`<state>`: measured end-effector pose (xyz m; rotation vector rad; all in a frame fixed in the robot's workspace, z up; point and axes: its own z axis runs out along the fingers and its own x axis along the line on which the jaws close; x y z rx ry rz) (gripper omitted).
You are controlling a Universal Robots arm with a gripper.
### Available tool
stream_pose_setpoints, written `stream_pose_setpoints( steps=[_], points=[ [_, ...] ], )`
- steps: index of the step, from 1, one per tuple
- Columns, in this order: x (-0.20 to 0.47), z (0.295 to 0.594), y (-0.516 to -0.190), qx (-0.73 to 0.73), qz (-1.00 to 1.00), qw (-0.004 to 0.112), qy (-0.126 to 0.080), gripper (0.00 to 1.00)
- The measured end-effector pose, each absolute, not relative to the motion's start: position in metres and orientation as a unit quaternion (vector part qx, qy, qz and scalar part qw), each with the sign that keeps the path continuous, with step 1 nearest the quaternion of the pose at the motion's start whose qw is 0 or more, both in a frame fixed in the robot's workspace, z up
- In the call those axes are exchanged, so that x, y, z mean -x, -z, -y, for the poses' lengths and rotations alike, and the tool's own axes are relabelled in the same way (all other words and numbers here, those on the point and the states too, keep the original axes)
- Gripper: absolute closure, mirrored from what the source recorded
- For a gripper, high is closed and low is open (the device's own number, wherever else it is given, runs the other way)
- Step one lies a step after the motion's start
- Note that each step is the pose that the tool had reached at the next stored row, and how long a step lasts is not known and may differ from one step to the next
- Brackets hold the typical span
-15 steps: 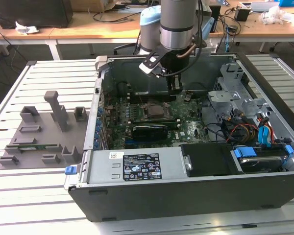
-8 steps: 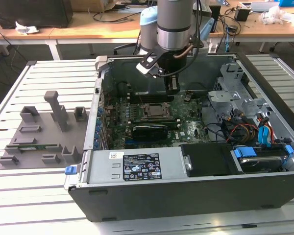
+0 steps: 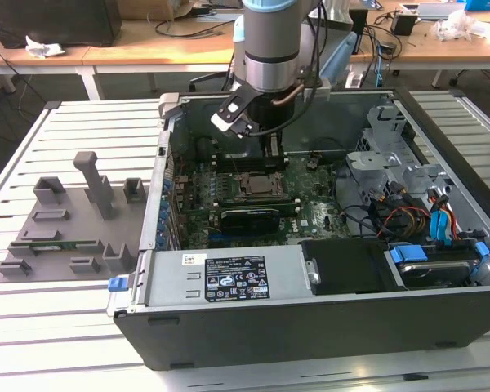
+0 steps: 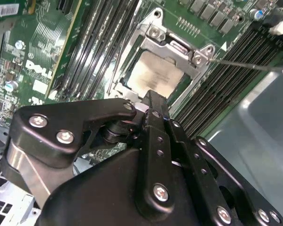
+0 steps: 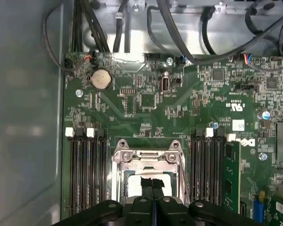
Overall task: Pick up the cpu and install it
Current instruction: 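Close the cpu cover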
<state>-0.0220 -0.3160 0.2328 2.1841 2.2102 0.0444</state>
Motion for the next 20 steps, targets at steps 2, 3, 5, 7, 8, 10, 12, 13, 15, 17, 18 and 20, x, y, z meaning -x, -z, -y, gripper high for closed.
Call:
stream_pose_setpoints(
  steps=[2,3,5,7,8,10,12,13,15,17,18,20],
  points=[
    [0.0242,0.3161,-0.2319,-0.703,-0.711,0.017,-0.014,0.89],
    [0.0242,0.3161,-0.2319,-0.702,-0.712,0.017,-0.014,0.89],
    [0.0242,0.3161,-0.2318,-0.688,-0.726,0.017,-0.015,0.89],
    [0.0242,0.3161,-0.2318,-0.672,-0.740,0.017,-0.015,0.89],
    [0.0242,0.3161,-0.2317,-0.663,-0.749,0.017,-0.015,0.89],
    [0.0242,0.3161,-0.2316,-0.645,-0.764,0.017,-0.015,0.89],
    [0.0242,0.3161,-0.2314,-0.631,-0.776,0.017,-0.015,0.89],
    [0.0242,0.3161,-0.2314,-0.624,-0.781,0.017,-0.015,0.89],
    [0.0242,0.3161,-0.2312,-0.601,-0.799,0.017,-0.014,0.89],
    [0.0242,0.3161,-0.2311,-0.585,-0.810,0.017,-0.014,0.89],
    [0.0242,0.3161,-0.2311,-0.578,-0.816,0.017,-0.014,0.89],
    [0.0242,0.3161,-0.2309,-0.554,-0.832,0.017,-0.015,0.89]
  ],
)
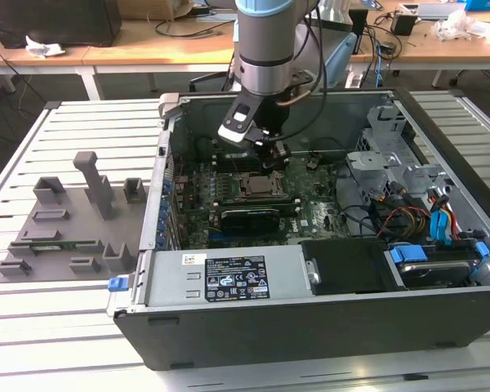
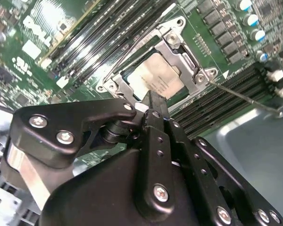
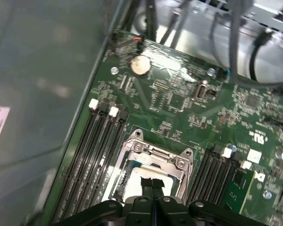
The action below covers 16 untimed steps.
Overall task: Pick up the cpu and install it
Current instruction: 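Close the cpu cover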
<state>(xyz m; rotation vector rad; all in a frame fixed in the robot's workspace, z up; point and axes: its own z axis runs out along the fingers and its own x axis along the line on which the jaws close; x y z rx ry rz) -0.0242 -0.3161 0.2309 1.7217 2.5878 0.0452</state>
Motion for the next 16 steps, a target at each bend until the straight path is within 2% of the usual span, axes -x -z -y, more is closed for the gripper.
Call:
stream_pose_setpoints(
  steps=[16],
  points=[
    [0.0242,0.3162,-0.2296,-0.370,-0.929,0.015,-0.014,0.89]
  ],
)
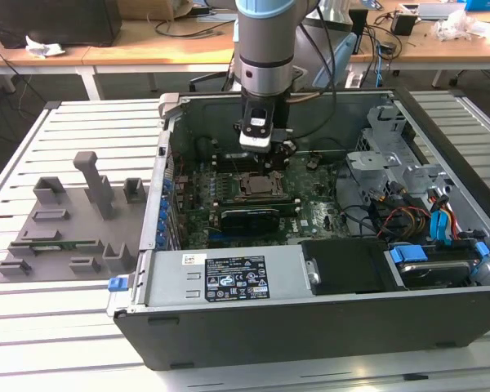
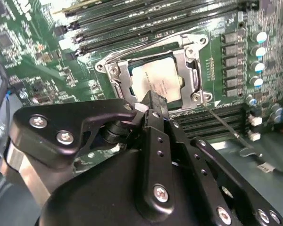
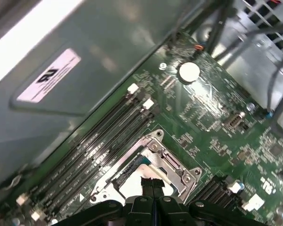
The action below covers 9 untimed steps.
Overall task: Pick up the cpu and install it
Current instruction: 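Close the cpu cover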
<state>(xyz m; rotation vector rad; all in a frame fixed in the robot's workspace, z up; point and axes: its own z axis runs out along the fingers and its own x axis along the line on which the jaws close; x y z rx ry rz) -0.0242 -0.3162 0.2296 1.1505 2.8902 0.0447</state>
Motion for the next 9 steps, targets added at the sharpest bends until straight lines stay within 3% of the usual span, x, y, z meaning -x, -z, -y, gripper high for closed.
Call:
stream_pose_setpoints(
  steps=[9],
  points=[
    [0.0242,0.3161,-0.2274,-0.269,-0.963,0.015,-0.012,0.89]
  ],
)
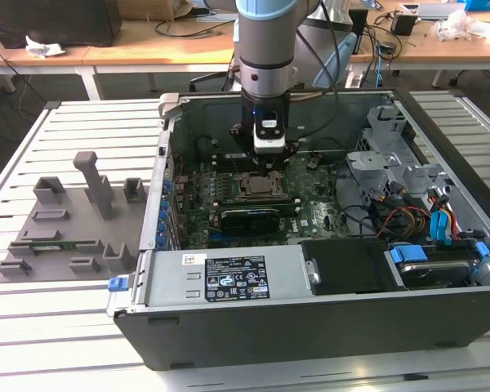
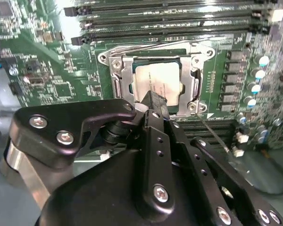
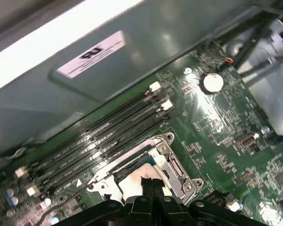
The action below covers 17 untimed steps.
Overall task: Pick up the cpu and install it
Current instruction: 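Close the cpu cover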
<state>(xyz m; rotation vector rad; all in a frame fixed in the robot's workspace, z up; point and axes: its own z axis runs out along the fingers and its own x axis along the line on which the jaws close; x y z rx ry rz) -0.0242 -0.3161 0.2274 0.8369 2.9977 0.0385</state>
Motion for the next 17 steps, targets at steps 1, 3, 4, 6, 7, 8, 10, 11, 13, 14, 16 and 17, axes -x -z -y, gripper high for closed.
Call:
stream_pose_setpoints(
  steps=[1,3,4,6,7,8,10,11,13,14,16,17],
  points=[
    [0.0242,0.3161,-0.2270,-0.251,-0.968,0.014,-0.012,0.89],
    [0.0242,0.3161,-0.2267,-0.234,-0.972,0.014,-0.011,0.89],
    [0.0242,0.3161,-0.2264,-0.223,-0.975,0.014,-0.011,0.89],
    [0.0242,0.3161,-0.2261,-0.205,-0.979,0.014,-0.011,0.89],
    [0.0242,0.3161,-0.2258,-0.194,-0.981,0.014,-0.010,0.89],
    [0.0242,0.3161,-0.2257,-0.185,-0.983,0.014,-0.010,0.89],
    [0.0242,0.3161,-0.2251,-0.157,-0.987,0.013,-0.009,0.89],
    [0.0242,0.3161,-0.2249,-0.147,-0.989,0.013,-0.009,0.89],
    [0.0242,0.3161,-0.2244,-0.120,-0.993,0.013,-0.009,0.89],
    [0.0242,0.3161,-0.2241,-0.109,-0.994,0.013,-0.008,0.89],
    [0.0242,0.3161,-0.2235,-0.078,-0.997,0.013,-0.007,0.89],
    [0.0242,0.3161,-0.2232,-0.064,-0.998,0.013,-0.007,0.89]
  ],
)
